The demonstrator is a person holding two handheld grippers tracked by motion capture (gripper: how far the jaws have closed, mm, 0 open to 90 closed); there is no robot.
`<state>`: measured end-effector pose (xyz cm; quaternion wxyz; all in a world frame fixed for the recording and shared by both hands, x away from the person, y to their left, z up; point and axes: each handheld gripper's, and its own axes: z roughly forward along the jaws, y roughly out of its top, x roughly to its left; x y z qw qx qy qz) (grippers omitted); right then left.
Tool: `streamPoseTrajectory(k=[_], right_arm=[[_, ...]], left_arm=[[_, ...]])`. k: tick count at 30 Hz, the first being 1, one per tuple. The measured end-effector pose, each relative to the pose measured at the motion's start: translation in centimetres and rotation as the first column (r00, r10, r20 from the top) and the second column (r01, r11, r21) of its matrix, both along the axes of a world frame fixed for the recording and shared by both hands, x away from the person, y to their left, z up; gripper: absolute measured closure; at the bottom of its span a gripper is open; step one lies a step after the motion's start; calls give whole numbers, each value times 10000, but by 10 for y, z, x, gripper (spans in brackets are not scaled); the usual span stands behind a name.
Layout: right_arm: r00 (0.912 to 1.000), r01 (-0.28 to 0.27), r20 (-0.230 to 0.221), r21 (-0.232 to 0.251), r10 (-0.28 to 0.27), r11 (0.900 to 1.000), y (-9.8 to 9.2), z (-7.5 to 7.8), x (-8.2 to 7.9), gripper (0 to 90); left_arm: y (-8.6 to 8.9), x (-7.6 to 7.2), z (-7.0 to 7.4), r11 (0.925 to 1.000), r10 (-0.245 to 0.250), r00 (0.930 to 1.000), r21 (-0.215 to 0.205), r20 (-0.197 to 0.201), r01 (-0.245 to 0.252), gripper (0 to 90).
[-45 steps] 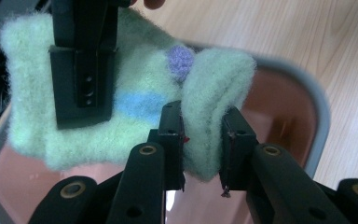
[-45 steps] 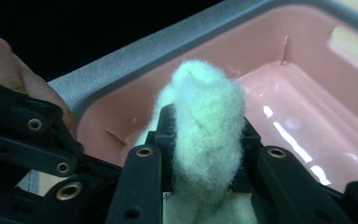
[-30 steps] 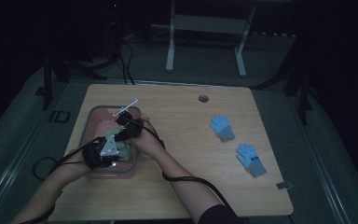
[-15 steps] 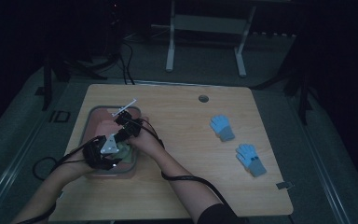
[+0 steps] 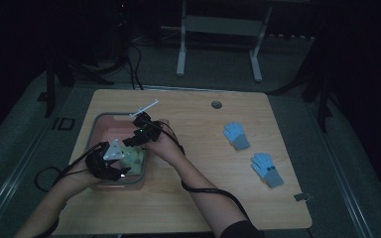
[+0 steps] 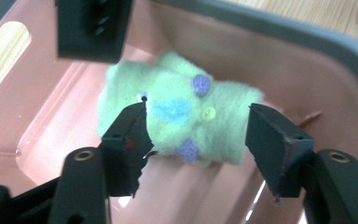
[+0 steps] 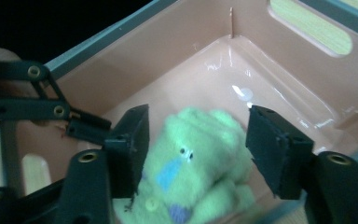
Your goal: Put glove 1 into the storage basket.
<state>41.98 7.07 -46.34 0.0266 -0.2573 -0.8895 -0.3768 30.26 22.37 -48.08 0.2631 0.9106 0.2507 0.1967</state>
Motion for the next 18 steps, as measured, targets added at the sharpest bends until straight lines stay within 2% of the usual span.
streamPoseTrajectory(k=[5,9,12,18], right_arm=[[9997,-236,44,98,236,9997,-14,4,-7,362],[9988,-476,-71,206,478,9987,-26,4,-11,293],[9983,-580,-88,391,584,9975,-36,4,-13,265],[9987,-505,-23,395,507,9979,-60,5,-16,236]], left_arm=[[-6,-2,5,9997,199,9998,-116,-41,-199,388],[-12,-3,10,9993,206,9998,-302,-33,-207,388],[-19,-6,13,9985,97,9999,-543,-41,-99,389],[-38,-8,21,9975,-208,9997,-675,108,215,389]])
